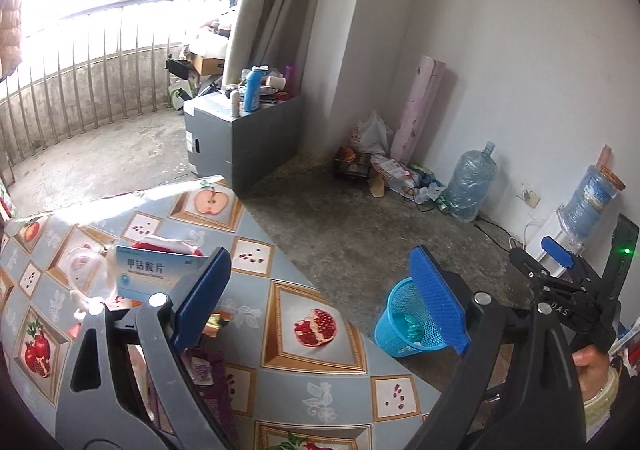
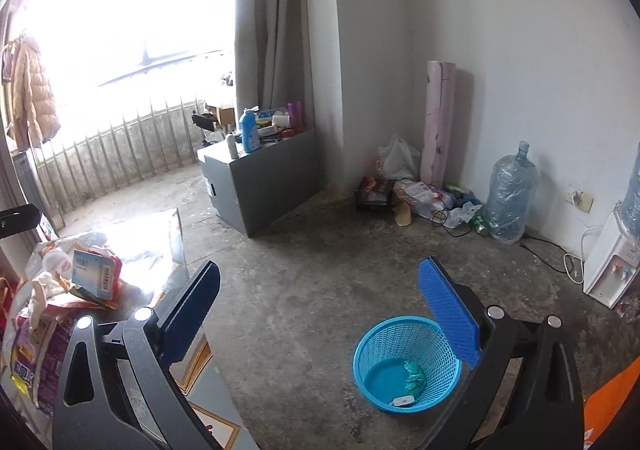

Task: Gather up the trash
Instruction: 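Move both tools back from the wastebasket toward the table, then close the right tool on the blue medicine box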

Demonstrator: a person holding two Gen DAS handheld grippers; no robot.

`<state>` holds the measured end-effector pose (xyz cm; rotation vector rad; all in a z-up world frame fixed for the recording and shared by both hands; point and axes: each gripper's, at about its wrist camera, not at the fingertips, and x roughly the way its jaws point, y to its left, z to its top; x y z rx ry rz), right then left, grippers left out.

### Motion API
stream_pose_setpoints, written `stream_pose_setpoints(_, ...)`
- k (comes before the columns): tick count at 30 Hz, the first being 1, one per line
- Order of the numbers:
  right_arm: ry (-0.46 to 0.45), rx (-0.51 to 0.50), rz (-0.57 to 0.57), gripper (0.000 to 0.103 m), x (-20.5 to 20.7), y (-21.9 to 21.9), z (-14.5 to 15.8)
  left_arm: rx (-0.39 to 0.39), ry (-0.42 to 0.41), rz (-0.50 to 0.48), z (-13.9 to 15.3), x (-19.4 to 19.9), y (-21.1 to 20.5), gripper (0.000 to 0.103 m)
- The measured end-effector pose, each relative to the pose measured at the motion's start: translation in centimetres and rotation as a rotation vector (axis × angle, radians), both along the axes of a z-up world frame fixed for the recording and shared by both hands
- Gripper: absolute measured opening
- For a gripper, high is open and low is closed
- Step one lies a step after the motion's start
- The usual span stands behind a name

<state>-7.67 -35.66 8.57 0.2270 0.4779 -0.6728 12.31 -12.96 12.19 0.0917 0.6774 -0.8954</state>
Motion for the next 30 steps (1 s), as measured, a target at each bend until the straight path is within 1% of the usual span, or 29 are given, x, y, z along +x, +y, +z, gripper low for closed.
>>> stream_pose_setpoints(9, -0.008, 0.036, 0.053, 0.097, 1.2, 0.6, 0.2, 0.016, -0.028, 0.060, 0.4, 1.0, 2.6, 0.086)
stream_pose_setpoints(15, 0.007, 0.053, 0.109, 0.097, 2.8, 1.2, 0.2, 0.027, -0.053, 0.104, 0.6, 1.6, 4.3, 0.086)
stream_pose_setpoints(18, 0.008, 0.078, 0.145, 0.097, 3.7, 1.5, 0.1, 0.033, -0.063, 0.141, 0.7, 2.4, 5.5, 0.086)
stream_pose_setpoints(23, -0.013, 0.155, 0.230, 0.097, 5.6, 1.7, -0.3, 0.054, -0.066, 0.205, 0.6, 4.0, 7.5, 0.086)
stream_pose_setpoints(28, -0.023, 0.239, 0.321, 0.096, 7.9, 2.4, -1.4, 0.077, -0.046, 0.234, -0.3, 5.9, 8.7, 0.086)
stream_pose_setpoints(30, -0.025, 0.274, 0.351, 0.092, 8.8, 2.7, -1.7, 0.082, -0.030, 0.235, -0.7, 6.4, 8.9, 0.085)
